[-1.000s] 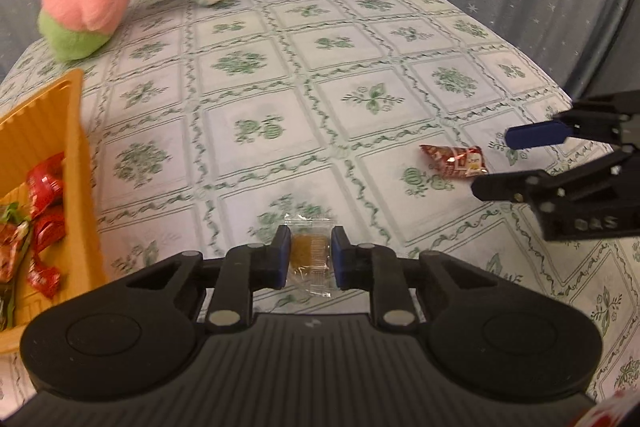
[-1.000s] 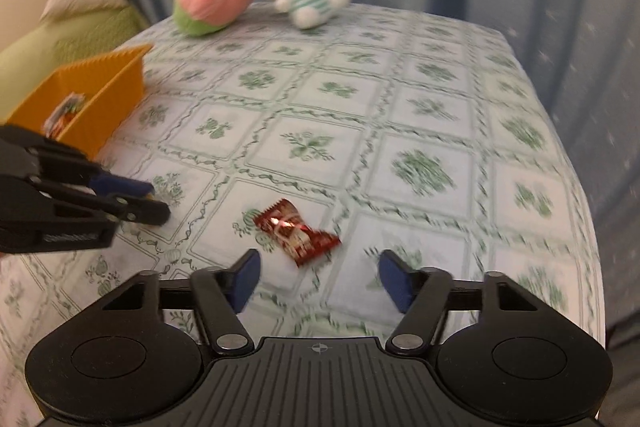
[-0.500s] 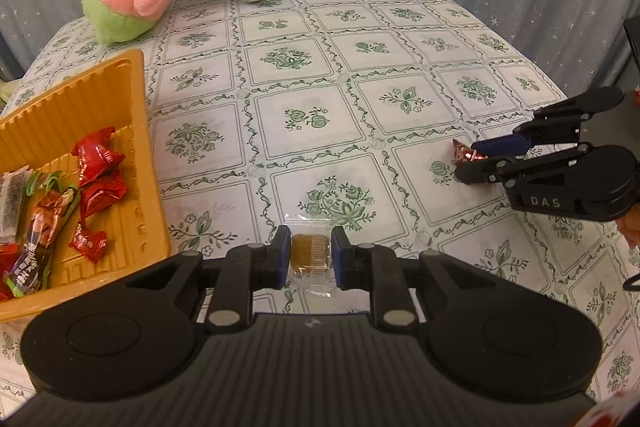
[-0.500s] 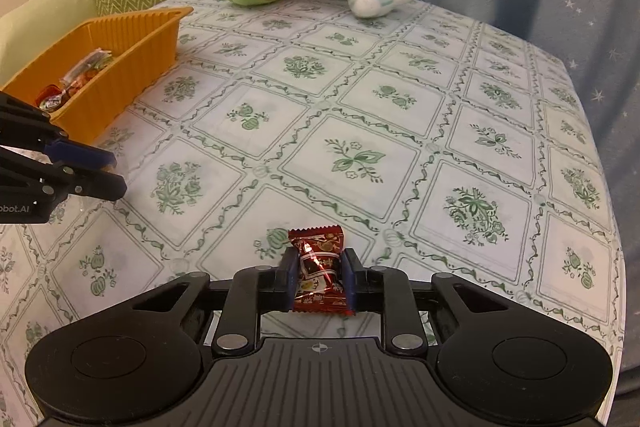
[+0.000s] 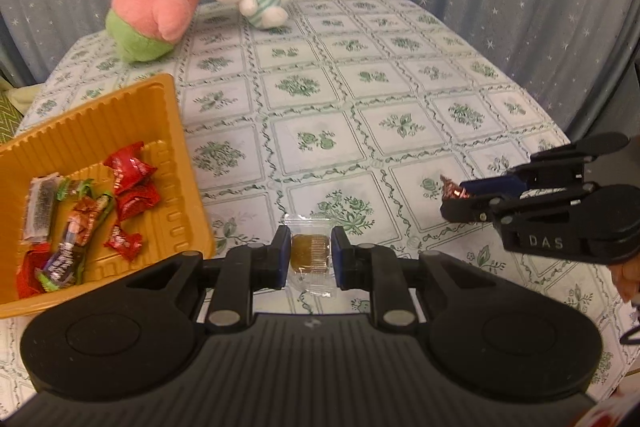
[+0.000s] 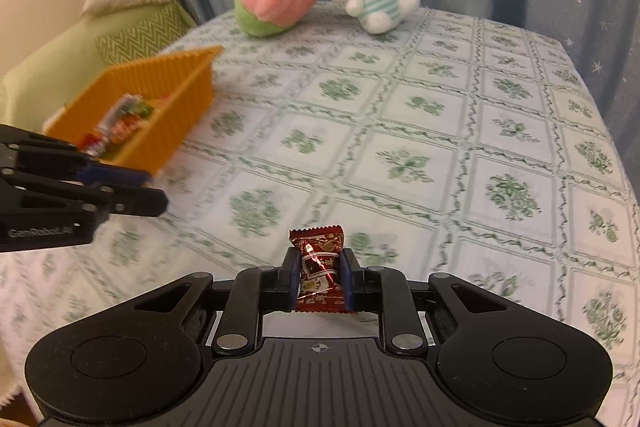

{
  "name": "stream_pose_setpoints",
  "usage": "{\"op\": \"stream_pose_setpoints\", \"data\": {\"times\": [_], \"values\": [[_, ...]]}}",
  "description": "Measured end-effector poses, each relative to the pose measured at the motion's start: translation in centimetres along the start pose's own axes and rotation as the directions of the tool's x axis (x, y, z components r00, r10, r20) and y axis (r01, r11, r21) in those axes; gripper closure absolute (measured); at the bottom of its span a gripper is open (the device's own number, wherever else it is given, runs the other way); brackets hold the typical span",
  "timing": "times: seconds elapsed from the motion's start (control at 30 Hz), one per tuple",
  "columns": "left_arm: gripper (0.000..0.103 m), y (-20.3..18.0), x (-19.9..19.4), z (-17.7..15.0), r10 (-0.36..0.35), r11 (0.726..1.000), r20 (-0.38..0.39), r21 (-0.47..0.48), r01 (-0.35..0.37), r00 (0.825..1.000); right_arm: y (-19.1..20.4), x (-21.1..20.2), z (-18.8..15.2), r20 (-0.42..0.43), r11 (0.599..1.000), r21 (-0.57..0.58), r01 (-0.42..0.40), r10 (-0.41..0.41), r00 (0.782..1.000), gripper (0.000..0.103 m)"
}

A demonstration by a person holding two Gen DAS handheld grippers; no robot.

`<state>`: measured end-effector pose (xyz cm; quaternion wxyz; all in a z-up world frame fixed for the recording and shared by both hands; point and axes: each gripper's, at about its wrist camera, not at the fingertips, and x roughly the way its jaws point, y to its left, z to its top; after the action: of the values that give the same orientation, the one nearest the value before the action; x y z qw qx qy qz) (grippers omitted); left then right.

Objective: Organize snacks
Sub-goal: 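Carry the clear candy and red-white candy over the orange tray with both tools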

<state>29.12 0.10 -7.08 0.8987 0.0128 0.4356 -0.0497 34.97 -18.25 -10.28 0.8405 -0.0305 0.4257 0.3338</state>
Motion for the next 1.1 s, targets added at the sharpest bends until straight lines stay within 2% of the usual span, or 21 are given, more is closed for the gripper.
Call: {"op": "stream_pose_setpoints", "data": {"times": [0.33, 0.67, 0.83, 1.1], "values": [[0.084, 3.0, -4.5, -1.2, 0.028, 0.999, 0.048, -0.042, -0.026, 0.998, 6.1, -1.8, 1.6, 0.040, 0.994, 0.000, -0.109, 0.109, 0.993, 0.082], [0.084, 9.1, -8.4, -2.9, 0.091, 0.991, 0.069, -0.107, -0.083, 0.994, 13.3, -0.8, 4.0, 0.049, 0.979, -0.042, -0.199, 0.201, 0.978, 0.082], [0.084, 12.6, -9.6, -3.4, 0.123, 0.985, 0.076, -0.134, -0.112, 0.990, 15.9, 0.7, 5.4, 0.048, 0.978, -0.045, -0.203, 0.206, 0.977, 0.082], [0.084, 17.8, -10.1, -3.5, 0.155, 0.979, 0.085, -0.148, -0.142, 0.984, 18.6, 3.7, 7.8, 0.054, 0.987, -0.031, -0.157, 0.159, 0.986, 0.082]]}}
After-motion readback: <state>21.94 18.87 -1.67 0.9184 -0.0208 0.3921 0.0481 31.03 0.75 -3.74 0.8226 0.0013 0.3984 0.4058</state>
